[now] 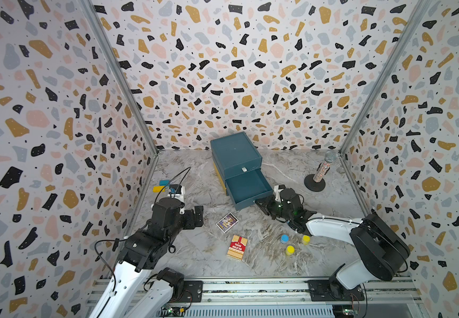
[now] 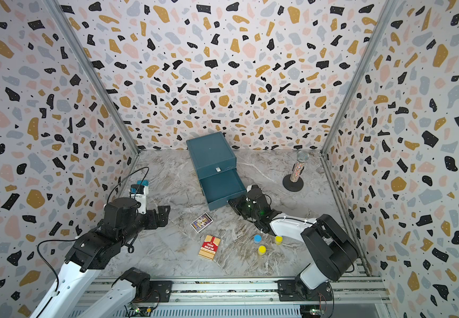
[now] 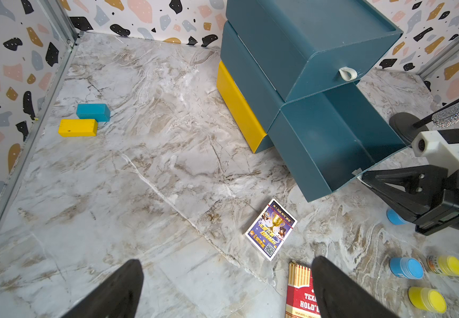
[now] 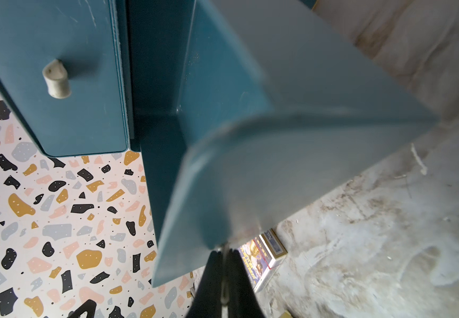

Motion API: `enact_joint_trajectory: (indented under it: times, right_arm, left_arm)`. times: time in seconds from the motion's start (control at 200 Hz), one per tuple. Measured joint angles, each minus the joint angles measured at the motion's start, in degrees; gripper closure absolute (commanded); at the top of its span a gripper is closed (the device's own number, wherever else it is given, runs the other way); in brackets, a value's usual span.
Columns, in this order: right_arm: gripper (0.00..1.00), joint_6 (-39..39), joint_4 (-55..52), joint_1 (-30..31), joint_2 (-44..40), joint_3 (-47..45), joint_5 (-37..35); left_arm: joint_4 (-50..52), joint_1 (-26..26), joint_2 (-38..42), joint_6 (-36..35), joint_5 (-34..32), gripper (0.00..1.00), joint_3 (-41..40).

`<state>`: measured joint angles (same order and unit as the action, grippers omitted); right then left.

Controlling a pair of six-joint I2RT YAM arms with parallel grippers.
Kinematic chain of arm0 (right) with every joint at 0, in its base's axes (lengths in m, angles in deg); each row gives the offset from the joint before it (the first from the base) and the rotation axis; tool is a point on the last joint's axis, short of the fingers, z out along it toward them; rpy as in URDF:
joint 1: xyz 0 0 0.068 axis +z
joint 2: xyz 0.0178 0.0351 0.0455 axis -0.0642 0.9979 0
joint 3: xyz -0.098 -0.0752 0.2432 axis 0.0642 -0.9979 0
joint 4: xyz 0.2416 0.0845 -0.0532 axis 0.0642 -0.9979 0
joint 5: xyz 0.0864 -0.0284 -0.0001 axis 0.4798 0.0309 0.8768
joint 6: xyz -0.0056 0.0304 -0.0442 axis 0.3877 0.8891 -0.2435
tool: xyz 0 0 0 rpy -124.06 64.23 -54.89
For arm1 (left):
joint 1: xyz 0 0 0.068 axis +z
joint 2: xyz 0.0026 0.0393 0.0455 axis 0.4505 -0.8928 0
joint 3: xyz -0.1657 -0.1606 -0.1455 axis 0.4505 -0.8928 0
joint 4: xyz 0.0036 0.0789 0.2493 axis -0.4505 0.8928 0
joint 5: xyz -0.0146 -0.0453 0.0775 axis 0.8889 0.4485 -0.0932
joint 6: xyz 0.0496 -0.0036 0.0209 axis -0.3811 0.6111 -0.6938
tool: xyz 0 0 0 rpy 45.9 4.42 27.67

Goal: Put the paint cans in the drawer according to color
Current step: Open the drawer in the storage box.

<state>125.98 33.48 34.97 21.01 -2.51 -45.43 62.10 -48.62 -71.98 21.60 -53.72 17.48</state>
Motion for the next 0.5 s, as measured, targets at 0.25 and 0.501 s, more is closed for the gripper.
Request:
enact_joint_trajectory:
  times: [0.25, 0.501]
  right_arm:
    - [0.50, -6.8, -10.6, 0.0, -5.6, 0.0, -2.1]
    - [0.50, -22.8, -36.9, -1.6, -21.0, 5.0, -10.5]
  left_arm:
    - [0.0, 0.0, 0.0, 0.0, 0.0, 0.02, 0.0]
    - [0.0, 0.0, 0.0, 0.0, 0.0, 0.02, 0.0]
